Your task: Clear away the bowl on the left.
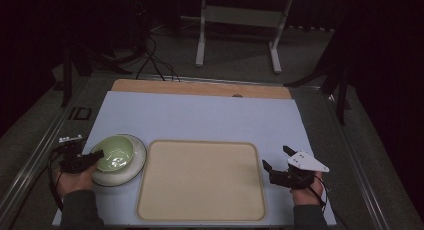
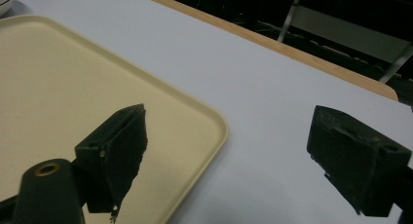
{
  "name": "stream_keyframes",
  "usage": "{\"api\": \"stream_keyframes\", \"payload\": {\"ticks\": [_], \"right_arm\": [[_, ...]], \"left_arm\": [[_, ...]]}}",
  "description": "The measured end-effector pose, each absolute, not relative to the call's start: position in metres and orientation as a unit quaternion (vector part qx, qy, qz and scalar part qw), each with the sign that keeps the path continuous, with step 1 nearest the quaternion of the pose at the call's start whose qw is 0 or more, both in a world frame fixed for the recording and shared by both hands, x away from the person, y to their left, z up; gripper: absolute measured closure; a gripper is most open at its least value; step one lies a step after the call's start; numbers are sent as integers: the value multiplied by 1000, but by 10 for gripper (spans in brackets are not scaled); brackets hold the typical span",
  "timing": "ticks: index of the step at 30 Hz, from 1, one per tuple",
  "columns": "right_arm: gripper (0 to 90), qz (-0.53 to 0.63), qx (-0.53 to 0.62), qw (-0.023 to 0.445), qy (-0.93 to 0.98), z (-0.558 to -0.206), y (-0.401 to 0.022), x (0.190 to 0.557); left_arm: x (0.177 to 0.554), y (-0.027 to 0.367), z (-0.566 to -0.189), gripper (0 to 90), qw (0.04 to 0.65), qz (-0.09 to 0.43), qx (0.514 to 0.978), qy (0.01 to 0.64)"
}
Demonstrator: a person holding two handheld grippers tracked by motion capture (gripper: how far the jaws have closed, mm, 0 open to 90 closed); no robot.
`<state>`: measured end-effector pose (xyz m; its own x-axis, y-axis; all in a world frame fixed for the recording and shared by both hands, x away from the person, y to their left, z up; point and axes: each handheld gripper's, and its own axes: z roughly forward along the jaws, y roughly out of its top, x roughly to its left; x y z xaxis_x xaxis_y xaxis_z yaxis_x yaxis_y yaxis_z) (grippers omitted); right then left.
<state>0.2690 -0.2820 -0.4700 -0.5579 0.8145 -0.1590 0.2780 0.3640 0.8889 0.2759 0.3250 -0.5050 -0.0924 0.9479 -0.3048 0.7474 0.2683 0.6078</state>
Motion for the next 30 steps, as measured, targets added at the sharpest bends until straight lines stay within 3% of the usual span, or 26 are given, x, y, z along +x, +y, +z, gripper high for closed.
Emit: {"api": "stream_keyframes", "payload": {"ticks": [15, 30], "right_arm": [[141, 440, 356, 308, 765, -468, -283, 268], [141, 440, 355, 309, 765, -468, -284, 268]], "left_arm": [[275, 329, -506, 821, 361, 120, 579, 721], [272, 330, -501, 818, 384, 133, 571, 713]]}}
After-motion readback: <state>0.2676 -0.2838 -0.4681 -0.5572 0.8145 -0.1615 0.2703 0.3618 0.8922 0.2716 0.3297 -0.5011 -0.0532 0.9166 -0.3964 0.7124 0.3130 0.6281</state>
